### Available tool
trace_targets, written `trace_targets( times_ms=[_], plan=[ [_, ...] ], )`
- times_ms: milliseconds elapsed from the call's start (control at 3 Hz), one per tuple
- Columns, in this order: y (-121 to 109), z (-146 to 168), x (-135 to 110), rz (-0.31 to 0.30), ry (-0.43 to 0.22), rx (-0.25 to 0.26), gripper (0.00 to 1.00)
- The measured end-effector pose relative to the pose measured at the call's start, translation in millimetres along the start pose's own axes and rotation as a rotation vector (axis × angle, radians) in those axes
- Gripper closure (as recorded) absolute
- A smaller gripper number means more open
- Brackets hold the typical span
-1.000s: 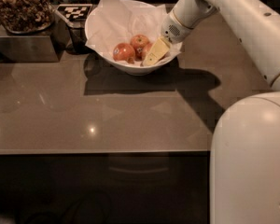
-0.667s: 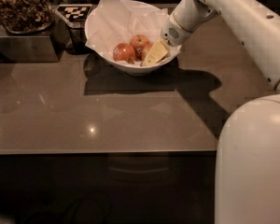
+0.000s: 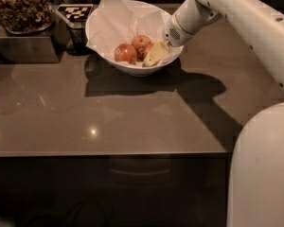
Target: Pick apple from white bowl
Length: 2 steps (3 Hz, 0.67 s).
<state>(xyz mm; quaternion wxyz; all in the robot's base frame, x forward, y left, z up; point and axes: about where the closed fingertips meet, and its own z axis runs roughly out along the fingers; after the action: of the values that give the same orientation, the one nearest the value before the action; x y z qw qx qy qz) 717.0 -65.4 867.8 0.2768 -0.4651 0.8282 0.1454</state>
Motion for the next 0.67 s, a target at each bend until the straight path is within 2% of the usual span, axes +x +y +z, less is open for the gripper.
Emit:
trace_targets(
  times_ms=[333, 667],
  plan=[
    [-3, -6, -5, 0.018, -0.042, 0.029, 0.87],
    [1, -25, -13, 0.016, -0.112, 0.03, 1.0]
  ],
)
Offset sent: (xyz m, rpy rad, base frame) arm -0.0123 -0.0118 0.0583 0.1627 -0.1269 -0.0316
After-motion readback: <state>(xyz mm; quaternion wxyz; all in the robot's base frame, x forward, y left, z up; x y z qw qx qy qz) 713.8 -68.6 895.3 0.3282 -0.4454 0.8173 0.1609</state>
